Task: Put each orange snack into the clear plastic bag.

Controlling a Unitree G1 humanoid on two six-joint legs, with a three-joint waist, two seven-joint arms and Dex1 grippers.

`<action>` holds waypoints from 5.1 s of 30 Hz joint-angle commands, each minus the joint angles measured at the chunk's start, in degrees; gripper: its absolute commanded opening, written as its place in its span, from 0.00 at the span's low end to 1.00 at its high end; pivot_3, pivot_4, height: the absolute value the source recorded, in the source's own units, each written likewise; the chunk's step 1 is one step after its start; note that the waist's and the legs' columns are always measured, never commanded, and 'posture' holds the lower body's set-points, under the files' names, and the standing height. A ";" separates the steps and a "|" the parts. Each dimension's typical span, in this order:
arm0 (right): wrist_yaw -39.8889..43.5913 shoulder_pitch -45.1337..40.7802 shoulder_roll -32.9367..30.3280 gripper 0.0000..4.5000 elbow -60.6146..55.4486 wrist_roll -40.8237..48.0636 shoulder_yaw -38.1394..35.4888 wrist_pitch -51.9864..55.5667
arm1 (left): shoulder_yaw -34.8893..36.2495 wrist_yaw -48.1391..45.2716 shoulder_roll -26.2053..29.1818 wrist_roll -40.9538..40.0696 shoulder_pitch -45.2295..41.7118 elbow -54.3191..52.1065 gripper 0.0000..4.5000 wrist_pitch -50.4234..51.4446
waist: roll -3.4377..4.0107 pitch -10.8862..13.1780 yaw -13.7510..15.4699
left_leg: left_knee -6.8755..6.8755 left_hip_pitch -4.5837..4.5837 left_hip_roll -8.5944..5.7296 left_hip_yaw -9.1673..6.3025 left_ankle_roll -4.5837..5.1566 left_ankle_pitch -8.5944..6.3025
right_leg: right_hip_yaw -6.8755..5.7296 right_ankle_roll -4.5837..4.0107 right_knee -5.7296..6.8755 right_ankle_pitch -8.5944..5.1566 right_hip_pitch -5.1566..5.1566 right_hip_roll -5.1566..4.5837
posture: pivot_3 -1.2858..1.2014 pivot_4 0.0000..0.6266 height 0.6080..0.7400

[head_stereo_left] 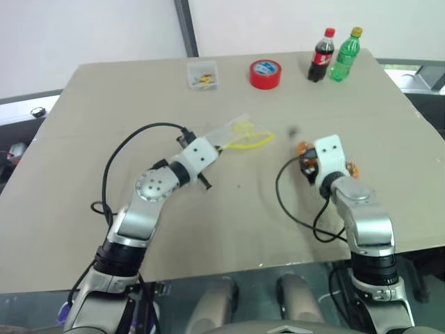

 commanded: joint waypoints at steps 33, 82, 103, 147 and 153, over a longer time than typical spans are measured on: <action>5.56 -17.23 10.57 0.50 35.44 10.90 7.23 -23.38 | 0.74 -7.62 8.43 -0.14 9.91 -4.89 0.00 -15.36 | 0.05 0.02 -0.01 | -0.05 0.03 0.01 -0.02 0.00 0.00 | 0.00 -0.01 -0.03 0.00 -0.01 0.02 | 0.52 0.24 1.00; -15.49 12.88 1.53 0.26 -13.24 5.14 -19.58 7.38 | -0.27 0.34 1.32 2.21 0.42 4.98 0.00 -9.86 | 0.08 -0.03 0.41 | -0.01 0.04 -0.02 0.03 0.01 0.00 | 0.02 0.00 0.05 0.00 0.02 -0.04 | 0.52 0.24 1.00; -0.10 -7.07 0.59 0.18 5.83 14.29 5.43 -2.38 | 2.26 -1.99 2.72 -2.28 9.10 -7.06 0.00 -8.59 | 0.09 -0.04 0.28 | 0.00 0.01 -0.02 -0.05 0.01 0.00 | -0.05 -0.01 -0.01 0.00 0.03 -0.05 | 0.52 0.24 1.00; 12.77 -12.62 7.59 0.18 24.64 17.41 13.62 -17.95 | 3.53 -4.14 6.36 -3.14 16.96 -11.50 0.00 -11.03 | 0.16 -0.06 0.07 | -0.08 0.08 0.03 -0.01 0.00 -0.01 | 0.03 -0.02 0.00 0.00 0.00 0.04 | 0.52 0.24 1.00; 11.20 -15.07 9.10 0.18 33.08 12.60 15.25 -24.64 | 3.39 -4.65 7.15 -2.62 17.77 -12.00 0.00 -11.83 | 0.16 -0.05 0.01 | -0.09 0.09 0.03 0.00 0.00 -0.01 | 0.03 -0.02 -0.01 0.00 0.00 0.05 | 0.52 0.24 1.00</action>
